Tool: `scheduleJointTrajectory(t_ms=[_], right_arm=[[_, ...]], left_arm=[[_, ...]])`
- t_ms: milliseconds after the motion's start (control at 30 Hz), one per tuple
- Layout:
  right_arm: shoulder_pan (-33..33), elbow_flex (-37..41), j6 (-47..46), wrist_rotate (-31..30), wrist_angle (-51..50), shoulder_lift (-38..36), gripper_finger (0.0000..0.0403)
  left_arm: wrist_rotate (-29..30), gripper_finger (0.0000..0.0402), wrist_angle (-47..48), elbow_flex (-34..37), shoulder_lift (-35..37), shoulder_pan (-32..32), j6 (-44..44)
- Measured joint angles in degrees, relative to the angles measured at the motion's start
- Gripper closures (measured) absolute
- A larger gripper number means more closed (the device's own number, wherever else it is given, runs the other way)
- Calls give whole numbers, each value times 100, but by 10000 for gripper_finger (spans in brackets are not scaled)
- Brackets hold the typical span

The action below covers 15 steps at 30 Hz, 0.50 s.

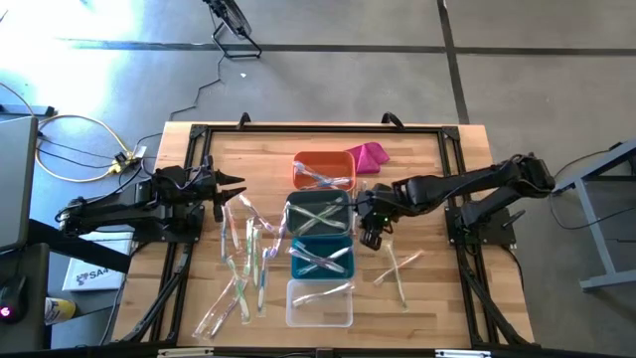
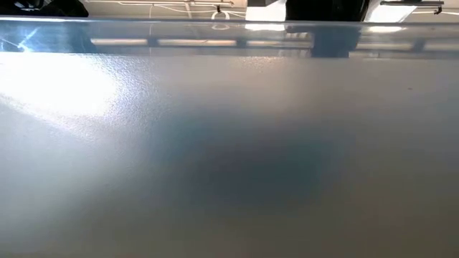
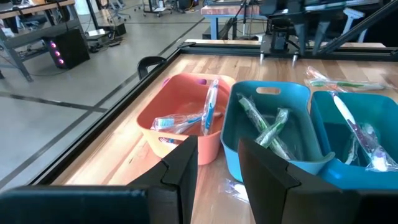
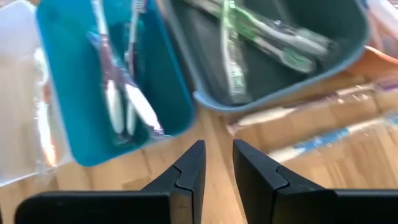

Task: Pick & Place Toothbrushes
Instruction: Put the green toothbrush into the green bin

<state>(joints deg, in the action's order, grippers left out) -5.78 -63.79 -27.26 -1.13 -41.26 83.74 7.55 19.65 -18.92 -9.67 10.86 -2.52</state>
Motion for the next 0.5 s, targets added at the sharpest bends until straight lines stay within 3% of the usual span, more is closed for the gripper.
scheduleJointTrajectory(t_ms=[233, 500], right_arm=[[394, 0, -827, 25, -223, 0, 330], [688, 0, -1766, 1017, -576, 0, 330]], left_arm=[[0, 289, -1, 0, 0, 1, 0], [0, 289, -1, 0, 0, 1, -2]])
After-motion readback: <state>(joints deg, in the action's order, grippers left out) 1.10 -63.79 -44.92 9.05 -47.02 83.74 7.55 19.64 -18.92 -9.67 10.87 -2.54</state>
